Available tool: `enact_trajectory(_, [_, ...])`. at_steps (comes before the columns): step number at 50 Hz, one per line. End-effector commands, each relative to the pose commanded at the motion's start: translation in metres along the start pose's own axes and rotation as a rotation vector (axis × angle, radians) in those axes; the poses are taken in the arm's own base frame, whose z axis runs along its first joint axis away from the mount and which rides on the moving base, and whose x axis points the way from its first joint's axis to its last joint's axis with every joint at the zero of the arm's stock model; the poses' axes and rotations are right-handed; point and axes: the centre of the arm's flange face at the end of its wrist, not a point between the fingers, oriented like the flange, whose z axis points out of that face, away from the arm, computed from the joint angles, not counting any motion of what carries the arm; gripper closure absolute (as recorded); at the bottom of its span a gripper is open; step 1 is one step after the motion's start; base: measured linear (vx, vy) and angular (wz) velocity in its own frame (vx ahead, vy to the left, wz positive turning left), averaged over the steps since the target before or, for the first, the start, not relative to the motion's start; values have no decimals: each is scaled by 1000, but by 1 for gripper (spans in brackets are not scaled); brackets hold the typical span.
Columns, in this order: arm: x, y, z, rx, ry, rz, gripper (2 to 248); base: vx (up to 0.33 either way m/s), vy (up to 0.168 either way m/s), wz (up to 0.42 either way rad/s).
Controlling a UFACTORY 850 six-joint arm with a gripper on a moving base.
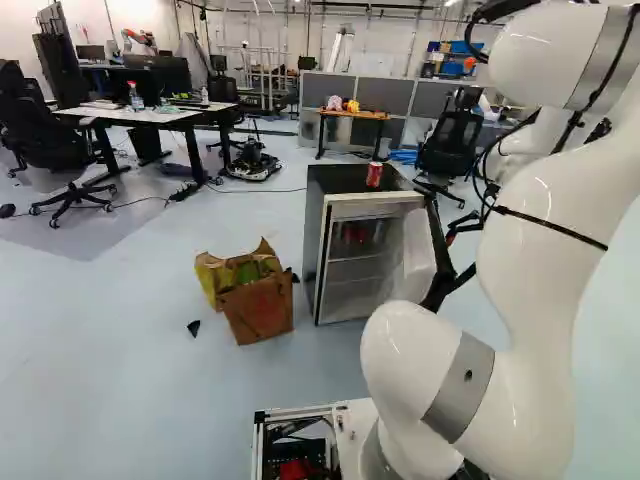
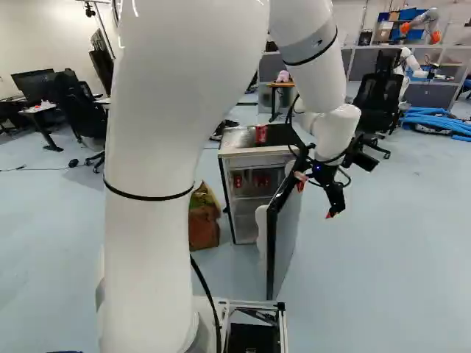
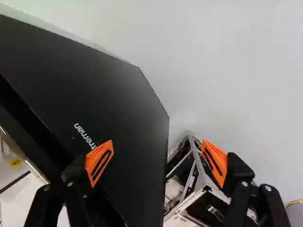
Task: Grab a drink from the fridge
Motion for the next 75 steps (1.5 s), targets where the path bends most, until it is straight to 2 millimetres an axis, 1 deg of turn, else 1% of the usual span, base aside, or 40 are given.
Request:
enact_trajectory(18, [-29,-14,1,-43,-24,-103,3,0,0,0])
enact_trajectory(44, [-68,-39,2,-114,-47,-290,3,0,0,0])
enact_trajectory(75, [-108,-73,4,-164,10,-520,3,0,0,0])
